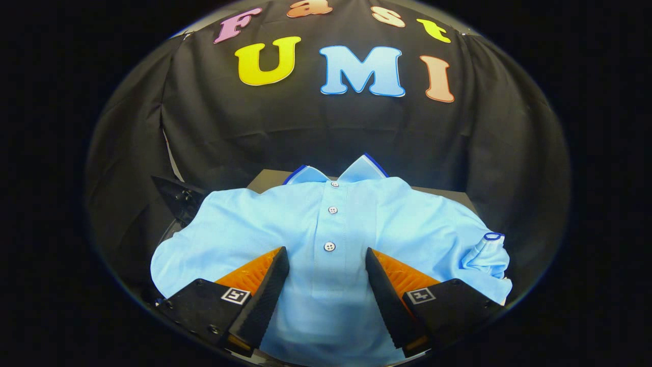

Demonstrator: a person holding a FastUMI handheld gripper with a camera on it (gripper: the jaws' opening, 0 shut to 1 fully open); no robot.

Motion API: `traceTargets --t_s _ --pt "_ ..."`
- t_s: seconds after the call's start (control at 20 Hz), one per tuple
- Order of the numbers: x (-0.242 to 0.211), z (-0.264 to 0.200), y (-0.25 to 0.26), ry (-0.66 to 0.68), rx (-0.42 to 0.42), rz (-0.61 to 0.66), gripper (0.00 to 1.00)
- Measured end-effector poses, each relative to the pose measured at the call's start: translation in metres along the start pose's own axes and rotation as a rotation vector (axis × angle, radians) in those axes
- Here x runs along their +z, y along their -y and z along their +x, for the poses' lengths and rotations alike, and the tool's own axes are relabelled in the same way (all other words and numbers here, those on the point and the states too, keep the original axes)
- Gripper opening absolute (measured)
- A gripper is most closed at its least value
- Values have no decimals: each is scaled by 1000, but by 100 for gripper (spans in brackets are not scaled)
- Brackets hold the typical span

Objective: Put the clothes into the washing machine and then close the washing machine lid.

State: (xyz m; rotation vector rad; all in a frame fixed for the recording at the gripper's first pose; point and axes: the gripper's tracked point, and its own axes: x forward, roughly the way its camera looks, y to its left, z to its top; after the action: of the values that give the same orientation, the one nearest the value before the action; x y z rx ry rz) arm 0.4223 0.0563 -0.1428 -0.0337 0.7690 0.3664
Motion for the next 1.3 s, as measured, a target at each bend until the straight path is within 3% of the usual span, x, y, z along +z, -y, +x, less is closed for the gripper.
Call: traceTargets --t_s 0.1,0.25,0.3,0.75,1.3 --pt "-3 -2 0 31 -7 -6 31" --pt "1 -2 -1 30 -26 -8 31" --pt "-3 -6 2 34 -32 -24 2" --pt "32 -26 0 162 -11 48 2" --pt "128 -114 -11 438 23 92 1"
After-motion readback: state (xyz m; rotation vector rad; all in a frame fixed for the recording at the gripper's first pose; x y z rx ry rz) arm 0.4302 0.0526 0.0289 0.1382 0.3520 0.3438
